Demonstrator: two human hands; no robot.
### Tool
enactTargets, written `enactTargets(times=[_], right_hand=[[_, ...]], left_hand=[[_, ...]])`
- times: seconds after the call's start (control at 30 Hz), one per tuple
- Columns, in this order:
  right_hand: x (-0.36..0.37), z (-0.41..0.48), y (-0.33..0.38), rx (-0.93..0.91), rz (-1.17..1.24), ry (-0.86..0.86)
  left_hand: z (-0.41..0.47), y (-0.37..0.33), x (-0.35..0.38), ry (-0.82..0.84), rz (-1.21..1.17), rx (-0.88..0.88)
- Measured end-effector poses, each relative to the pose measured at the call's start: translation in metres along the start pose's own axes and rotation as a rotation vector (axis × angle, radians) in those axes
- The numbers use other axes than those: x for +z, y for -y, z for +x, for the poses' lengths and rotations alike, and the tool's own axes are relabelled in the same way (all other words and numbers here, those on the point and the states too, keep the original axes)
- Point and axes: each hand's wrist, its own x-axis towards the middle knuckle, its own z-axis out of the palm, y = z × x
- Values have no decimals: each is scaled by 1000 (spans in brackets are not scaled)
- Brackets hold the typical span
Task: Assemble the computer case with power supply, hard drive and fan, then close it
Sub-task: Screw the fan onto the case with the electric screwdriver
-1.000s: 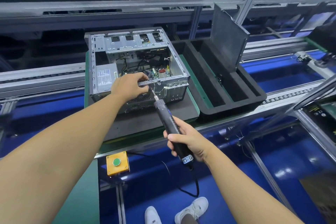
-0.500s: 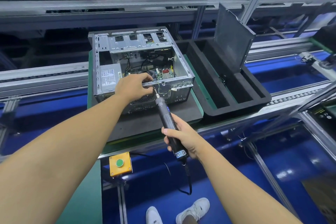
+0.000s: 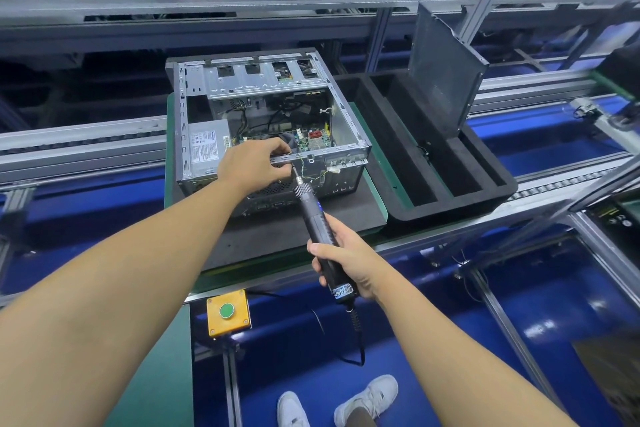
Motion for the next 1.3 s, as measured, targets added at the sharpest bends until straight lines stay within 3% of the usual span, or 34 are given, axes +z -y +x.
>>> enactTargets(times=[1.03, 1.3], right_hand=[[6, -5, 12, 3, 111, 24], [3, -4, 12, -16, 47, -13]], left_hand=[[1, 2, 2, -5, -7, 0], [0, 1, 2, -11, -4, -16]])
